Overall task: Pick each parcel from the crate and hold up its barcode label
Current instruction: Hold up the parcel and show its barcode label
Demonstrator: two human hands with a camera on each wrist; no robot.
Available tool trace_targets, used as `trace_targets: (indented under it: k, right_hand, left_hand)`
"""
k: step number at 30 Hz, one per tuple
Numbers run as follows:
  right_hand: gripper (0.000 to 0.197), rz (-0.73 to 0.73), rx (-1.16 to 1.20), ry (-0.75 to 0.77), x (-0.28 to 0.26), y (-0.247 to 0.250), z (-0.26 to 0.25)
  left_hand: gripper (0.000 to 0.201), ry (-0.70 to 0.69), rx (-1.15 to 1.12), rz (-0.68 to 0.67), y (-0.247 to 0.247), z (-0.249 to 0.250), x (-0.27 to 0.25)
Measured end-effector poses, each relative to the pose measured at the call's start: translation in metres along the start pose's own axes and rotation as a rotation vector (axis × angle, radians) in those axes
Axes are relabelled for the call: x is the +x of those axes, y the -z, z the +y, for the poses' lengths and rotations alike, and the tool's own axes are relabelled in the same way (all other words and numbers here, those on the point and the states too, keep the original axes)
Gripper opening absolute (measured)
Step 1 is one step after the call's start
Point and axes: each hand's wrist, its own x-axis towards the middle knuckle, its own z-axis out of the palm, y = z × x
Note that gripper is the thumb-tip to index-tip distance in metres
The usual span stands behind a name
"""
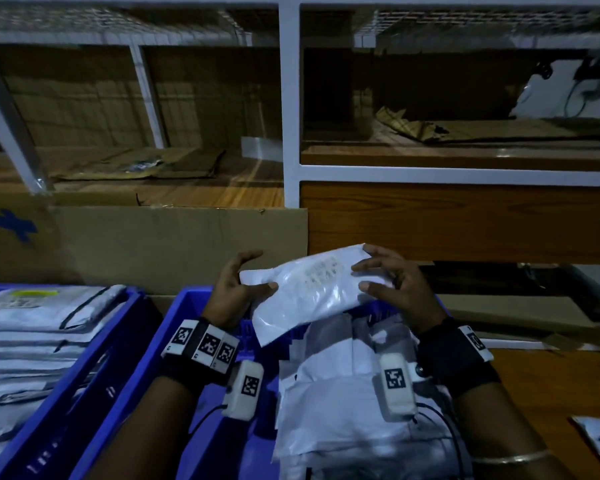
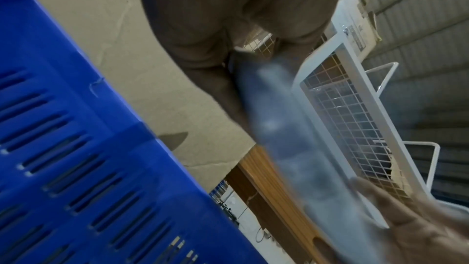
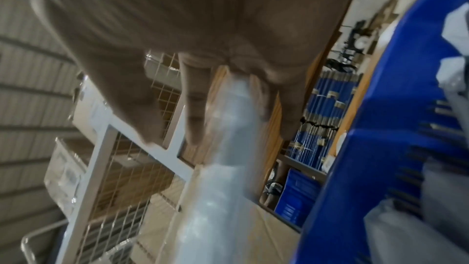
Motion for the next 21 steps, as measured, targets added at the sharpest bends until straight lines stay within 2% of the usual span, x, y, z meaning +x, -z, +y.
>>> trace_targets:
  k: [3,6,9,12,17,21]
  right_hand:
    - [0.024,0.127,0.093,-0.071,0.001,-0.005,-0.002]
    - [0.042,0.249,0.161,-0.192,0.003,-0.009,-0.004]
    - [0.050,0.258,0.262,-0.284,0.003,-0.011,-0.001]
    - [0.044,0.258,0.245,-0.299,0.004,-0.010,0.003]
    - [0.036,0.276,0.242,-0.296,0.003,-0.008,0.008]
    - [0.029,0.272,0.258,-0.278,0.004,-0.010,0.010]
  left_hand:
    - [0.072,-0.017,-0.049,-0.011,0.000,-0.001,-0.002]
    - [0.071,-0.039,-0.059,-0.049,-0.002,-0.001,-0.002]
    - [0.072,-0.048,-0.051,-0.071,-0.007,-0.001,-0.004]
    - [0.073,-0.054,-0.057,-0.071,-0.010,-0.001,-0.004]
    - [0.028,-0.049,-0.091,-0.022,-0.009,-0.003,0.000]
    - [0.019,-0.059,-0.095,0.000,-0.006,-0.005,0.001]
